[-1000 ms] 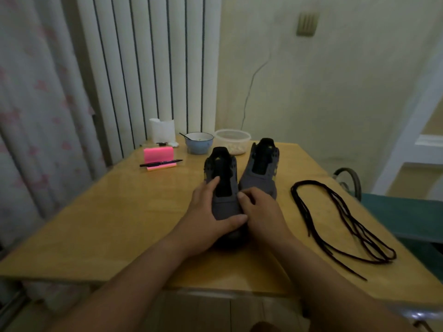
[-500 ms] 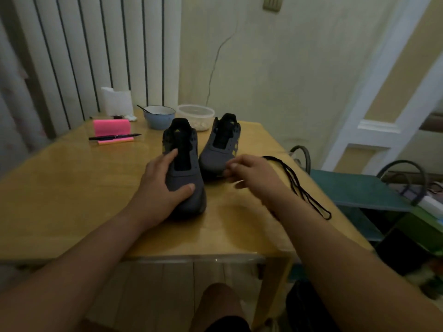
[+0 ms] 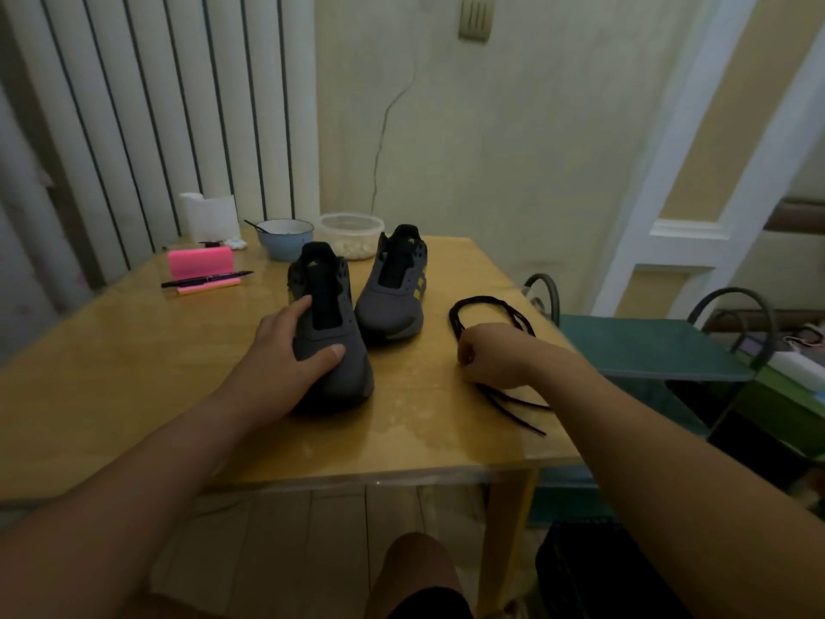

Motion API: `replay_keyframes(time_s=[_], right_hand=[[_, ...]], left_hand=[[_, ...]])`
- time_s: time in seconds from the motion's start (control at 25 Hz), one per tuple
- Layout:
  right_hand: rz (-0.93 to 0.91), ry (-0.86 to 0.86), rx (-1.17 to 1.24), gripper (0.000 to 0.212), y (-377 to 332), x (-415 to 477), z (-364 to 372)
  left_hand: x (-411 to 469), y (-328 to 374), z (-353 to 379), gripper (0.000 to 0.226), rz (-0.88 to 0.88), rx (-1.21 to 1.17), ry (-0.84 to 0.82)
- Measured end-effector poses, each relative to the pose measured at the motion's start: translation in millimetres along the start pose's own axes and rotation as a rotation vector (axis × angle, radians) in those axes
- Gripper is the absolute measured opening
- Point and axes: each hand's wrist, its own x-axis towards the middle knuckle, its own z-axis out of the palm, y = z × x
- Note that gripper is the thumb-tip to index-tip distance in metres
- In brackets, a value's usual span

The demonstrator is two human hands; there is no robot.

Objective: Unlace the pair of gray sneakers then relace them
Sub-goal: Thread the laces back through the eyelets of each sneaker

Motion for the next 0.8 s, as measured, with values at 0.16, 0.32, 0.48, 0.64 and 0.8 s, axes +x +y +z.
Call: replay_keyframes(time_s=[0.16,0.32,0.48,0.64,0.8], right_hand=[[-0.111,0.049,-0.289,0.014,-6,2,-1],[-0.255,0.088,-0.496,0.01,-5,7,-6],[-0.341,0.12,-0.552,0.014,-6,16,-2],[-0.374,0.532,0.028,0.013,-15,9,-1],[-0.426,0.623,0.525,0.005,-43,-13,4]], left_hand=[[-4,10,10,0.062,0.102,0.123,0.28],[1,42,18,0.038,0.359,0.141,0.443],[5,61,38,0.035,0.37,0.12,0.376],[16,76,56,0.039,0.25,0.137,0.079],[27,87,54,0.029,0.253,0.085,0.022]])
